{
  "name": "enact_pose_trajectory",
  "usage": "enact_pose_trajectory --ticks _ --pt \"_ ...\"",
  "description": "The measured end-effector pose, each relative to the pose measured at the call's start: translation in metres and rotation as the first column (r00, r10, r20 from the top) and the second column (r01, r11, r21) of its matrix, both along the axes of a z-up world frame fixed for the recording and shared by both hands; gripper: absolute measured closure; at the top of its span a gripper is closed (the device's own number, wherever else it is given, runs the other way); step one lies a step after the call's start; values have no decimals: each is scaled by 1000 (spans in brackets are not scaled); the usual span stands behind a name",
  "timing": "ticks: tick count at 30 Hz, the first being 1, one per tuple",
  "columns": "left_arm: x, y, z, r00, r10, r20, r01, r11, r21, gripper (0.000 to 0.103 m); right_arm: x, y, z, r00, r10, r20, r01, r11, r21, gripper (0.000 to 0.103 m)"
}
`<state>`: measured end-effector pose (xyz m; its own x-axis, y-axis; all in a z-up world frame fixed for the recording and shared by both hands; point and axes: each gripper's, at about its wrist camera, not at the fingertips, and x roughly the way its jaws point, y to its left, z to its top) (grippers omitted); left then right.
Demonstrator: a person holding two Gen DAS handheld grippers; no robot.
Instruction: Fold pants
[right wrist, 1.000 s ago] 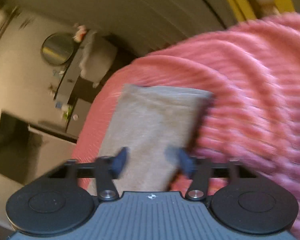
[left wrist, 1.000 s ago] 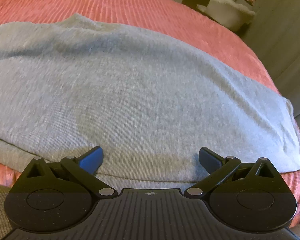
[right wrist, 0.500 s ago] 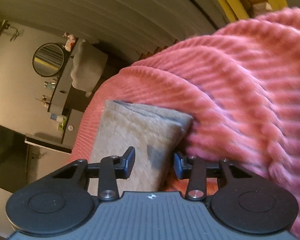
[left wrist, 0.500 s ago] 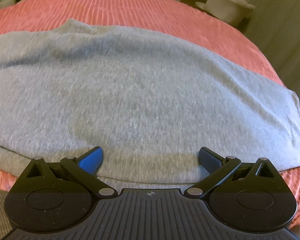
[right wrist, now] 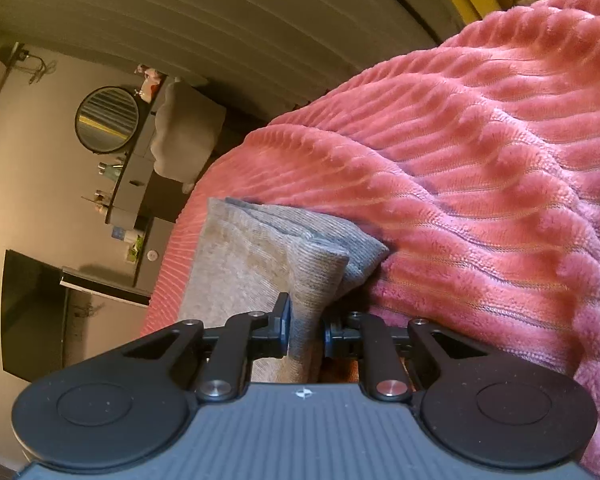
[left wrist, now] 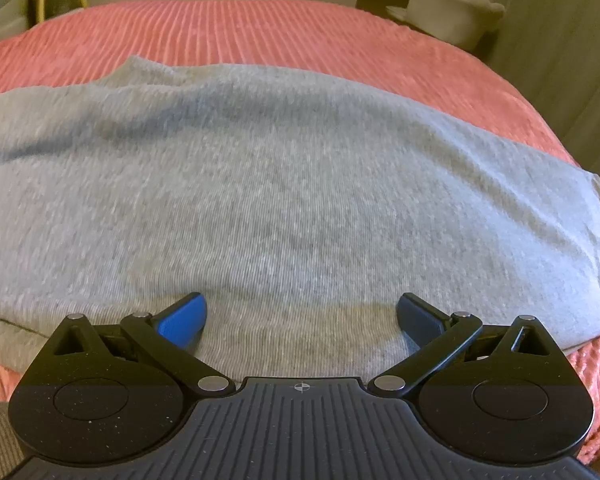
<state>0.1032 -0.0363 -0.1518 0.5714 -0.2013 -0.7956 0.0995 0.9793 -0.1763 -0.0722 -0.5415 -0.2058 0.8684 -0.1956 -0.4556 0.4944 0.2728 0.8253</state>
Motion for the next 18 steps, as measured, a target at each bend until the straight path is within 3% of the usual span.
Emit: enact_pose_trajectory --ticks 6,12,16,18 --pt "0 0 0 1000 -1 0 1 1000 0 0 0 0 -2 1000 -2 1 2 1000 -25 88" --pt "0 0 -1 1000 -1 0 1 1000 -3 0 3 -1 5 999 -16 -31 17 1000 8 88" --pt "2 1 0 1000 -3 -3 3 1000 -6 0 15 17 26 991 -22 -133 1 987 -158 90" --pt "2 1 0 1000 -4 -2 4 1000 -6 0 18 25 39 989 -23 -145 -9 975 -221 91"
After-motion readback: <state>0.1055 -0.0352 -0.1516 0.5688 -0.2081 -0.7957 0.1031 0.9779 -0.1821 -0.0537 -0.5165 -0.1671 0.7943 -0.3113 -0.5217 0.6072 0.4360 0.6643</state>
